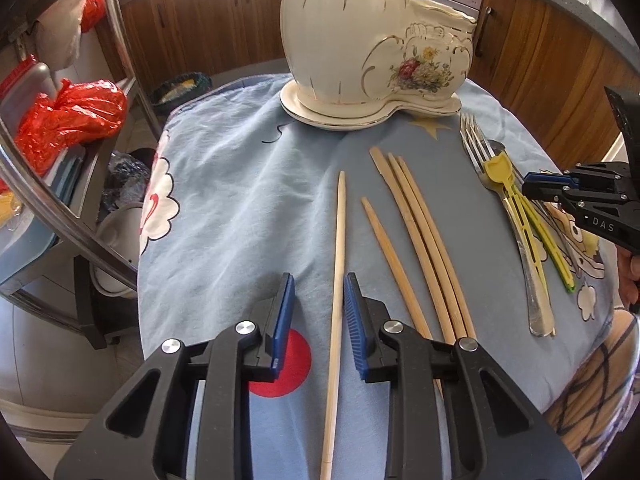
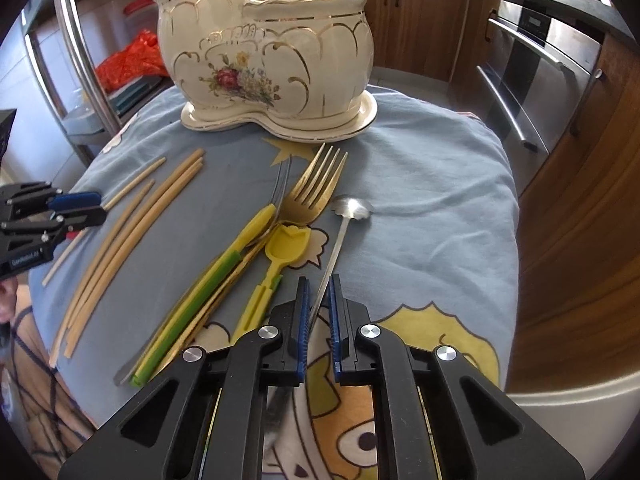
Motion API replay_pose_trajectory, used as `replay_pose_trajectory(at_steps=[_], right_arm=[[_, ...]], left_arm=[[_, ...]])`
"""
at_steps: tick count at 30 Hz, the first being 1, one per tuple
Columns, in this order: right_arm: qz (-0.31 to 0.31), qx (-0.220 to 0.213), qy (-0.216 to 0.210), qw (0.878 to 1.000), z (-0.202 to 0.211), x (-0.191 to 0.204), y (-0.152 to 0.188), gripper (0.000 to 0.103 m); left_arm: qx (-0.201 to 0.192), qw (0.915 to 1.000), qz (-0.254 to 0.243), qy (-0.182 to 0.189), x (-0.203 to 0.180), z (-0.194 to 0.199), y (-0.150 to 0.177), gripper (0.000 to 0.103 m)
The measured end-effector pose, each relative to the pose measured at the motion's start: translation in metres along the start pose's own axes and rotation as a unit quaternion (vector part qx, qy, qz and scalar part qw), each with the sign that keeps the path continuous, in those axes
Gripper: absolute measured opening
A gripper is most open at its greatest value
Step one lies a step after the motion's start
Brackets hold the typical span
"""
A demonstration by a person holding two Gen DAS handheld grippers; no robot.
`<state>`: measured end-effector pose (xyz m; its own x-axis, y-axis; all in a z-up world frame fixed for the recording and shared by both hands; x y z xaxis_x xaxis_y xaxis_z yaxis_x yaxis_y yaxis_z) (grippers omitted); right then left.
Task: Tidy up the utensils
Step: 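Lower the right gripper onto the silver spoon while the left gripper approaches a chopstick, then close the right gripper on the spoon while the left gripper grasps a chopstick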
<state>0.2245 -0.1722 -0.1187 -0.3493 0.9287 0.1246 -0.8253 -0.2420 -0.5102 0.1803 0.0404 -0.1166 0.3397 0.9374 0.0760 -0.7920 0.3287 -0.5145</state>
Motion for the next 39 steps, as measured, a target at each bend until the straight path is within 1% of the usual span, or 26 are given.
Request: replay_pose_trajectory(at_steps=[2,5,7,12,15,18,21,22,23,26,27,28,30,32,33,34,36,37,39], right_arm=[[0.007,0.016,0.002,1.0,0.001,-0.007,0.002,0.009],[0.007,0.045,0.002,0.999,0.001,-0.016,0.001,0.009],[0.007,0.064,-0.003,0.998,-0.001,-0.017,-0.001,0.009],[-0.003,0.104,-0.007,0.995,-0.01,-0.018,-0.01,0.012],[-0.004,0.12,-0.005,0.993,-0.014,-0.017,-0.014,0.012],[-0.002,0.131,0.0,0.991,-0.018,-0.016,-0.018,0.012],[-0.007,0.134,-0.002,0.991,-0.02,-0.016,-0.02,0.011],[-0.012,0.131,-0.002,0.991,-0.02,-0.017,-0.021,0.009],[-0.016,0.128,-0.004,0.992,-0.019,-0.018,-0.021,0.008],[-0.033,0.113,-0.013,0.993,-0.016,-0.02,-0.018,0.004],[-0.037,0.109,-0.016,0.993,-0.015,-0.021,-0.019,0.004],[-0.046,0.096,-0.022,0.994,-0.012,-0.022,-0.018,0.004],[-0.057,0.071,-0.034,0.995,-0.006,-0.027,-0.02,0.004],[-0.062,0.046,-0.048,0.996,0.005,-0.026,-0.021,0.004],[-0.067,0.024,-0.057,0.996,0.014,-0.027,-0.021,0.004],[-0.07,0.011,-0.062,0.996,0.019,-0.027,-0.021,0.004],[-0.077,-0.028,-0.077,0.994,0.035,-0.028,-0.021,0.004],[-0.078,-0.042,-0.082,0.993,0.041,-0.028,-0.022,0.004],[-0.077,-0.077,-0.08,0.991,0.053,-0.03,-0.023,0.004]], left_arm=[[0.015,0.9998,-0.012,0.011,0.001,-0.002,-0.001,0.025],[0.049,0.9977,-0.04,0.025,0.0,-0.005,-0.004,0.025],[0.072,0.995,-0.064,0.025,-0.001,-0.008,-0.006,0.025],[0.124,0.9862,-0.104,0.033,-0.005,-0.014,-0.011,0.025],[0.145,0.9817,-0.118,0.038,-0.008,-0.016,-0.01,0.025],[0.162,0.9775,-0.131,0.033,-0.008,-0.018,-0.012,0.026],[0.167,0.9757,-0.138,0.033,-0.008,-0.02,-0.014,0.026],[0.167,0.9758,-0.137,0.035,-0.009,-0.021,-0.015,0.025],[0.167,0.976,-0.135,0.038,-0.009,-0.021,-0.014,0.025],[0.158,0.978,-0.129,0.045,-0.013,-0.02,-0.014,0.018],[0.152,0.9792,-0.126,0.046,-0.013,-0.019,-0.014,0.013],[0.147,0.9802,-0.124,0.046,-0.013,-0.018,-0.012,0.008],[0.132,0.9835,-0.116,0.044,-0.012,-0.016,-0.011,0.005],[0.112,0.9874,-0.1,0.051,-0.01,-0.012,-0.01,0.005],[0.099,0.9894,-0.089,0.058,-0.008,-0.009,-0.009,0.005],[0.078,0.9915,-0.076,0.071,-0.007,-0.005,-0.01,0.005],[0.052,0.994,-0.051,0.081,-0.003,0.002,-0.011,0.005],[0.031,0.9949,-0.04,0.087,-0.001,0.009,-0.012,0.005],[0.003,0.9961,-0.027,0.084,0.003,0.019,-0.013,0.005]])
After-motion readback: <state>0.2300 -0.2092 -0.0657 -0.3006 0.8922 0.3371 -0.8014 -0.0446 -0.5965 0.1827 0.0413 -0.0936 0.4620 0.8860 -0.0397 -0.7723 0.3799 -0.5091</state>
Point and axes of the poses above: each gripper's, at about its wrist camera, not at the fingertips, and z roughly against the way its jaws point, x to its left, y to its underside, the point moved 10 cm from there along -z, roughly the way its jaws point, and after that the axes turned 10 degrees about -z, right-handed, at the moved point
